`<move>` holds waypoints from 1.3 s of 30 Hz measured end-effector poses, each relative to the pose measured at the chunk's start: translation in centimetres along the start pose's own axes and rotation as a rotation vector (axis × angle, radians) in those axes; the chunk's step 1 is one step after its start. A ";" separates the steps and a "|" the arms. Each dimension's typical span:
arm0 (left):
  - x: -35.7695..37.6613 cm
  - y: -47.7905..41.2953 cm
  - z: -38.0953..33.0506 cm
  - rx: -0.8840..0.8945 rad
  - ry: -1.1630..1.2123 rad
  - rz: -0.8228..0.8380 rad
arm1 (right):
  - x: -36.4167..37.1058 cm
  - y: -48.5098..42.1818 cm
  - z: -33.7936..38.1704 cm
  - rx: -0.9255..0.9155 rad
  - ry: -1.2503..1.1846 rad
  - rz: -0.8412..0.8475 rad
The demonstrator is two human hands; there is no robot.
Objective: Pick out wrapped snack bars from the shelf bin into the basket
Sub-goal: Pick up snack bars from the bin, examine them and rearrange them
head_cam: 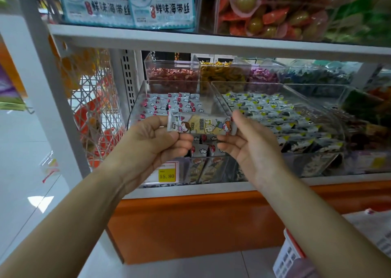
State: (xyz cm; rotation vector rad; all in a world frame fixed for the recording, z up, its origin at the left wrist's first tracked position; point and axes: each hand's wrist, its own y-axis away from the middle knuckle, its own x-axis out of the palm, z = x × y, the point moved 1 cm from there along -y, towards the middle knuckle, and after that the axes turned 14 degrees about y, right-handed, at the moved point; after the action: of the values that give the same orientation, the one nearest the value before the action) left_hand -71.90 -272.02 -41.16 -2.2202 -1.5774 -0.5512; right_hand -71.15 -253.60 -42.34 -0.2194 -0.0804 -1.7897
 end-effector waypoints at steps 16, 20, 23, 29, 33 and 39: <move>-0.7 -0.1 0.2 0.058 -0.256 -0.021 | -0.1 0.0 -0.1 -0.179 0.338 0.016; -0.2 0.2 0.3 0.082 -0.360 0.024 | 0.1 0.0 0.1 -0.239 0.461 -0.107; 0.2 0.0 0.6 0.085 -0.355 -0.003 | 0.2 0.2 0.0 -0.295 0.528 -0.126; 0.0 -0.2 0.5 0.094 -0.303 -0.117 | 0.6 0.8 0.1 -0.394 0.630 -0.065; -0.1 -0.3 0.4 0.080 -0.253 -0.147 | 0.8 0.8 0.0 -0.396 0.611 -0.064; 0.0 -0.3 0.8 0.126 -0.319 -0.093 | 0.7 0.2 -0.5 -0.344 0.558 -0.124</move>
State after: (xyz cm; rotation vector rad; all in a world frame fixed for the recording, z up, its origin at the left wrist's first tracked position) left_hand -72.04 -271.49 -41.84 -2.2303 -1.8223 -0.1191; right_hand -71.19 -254.42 -42.67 0.0491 0.6255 -1.9207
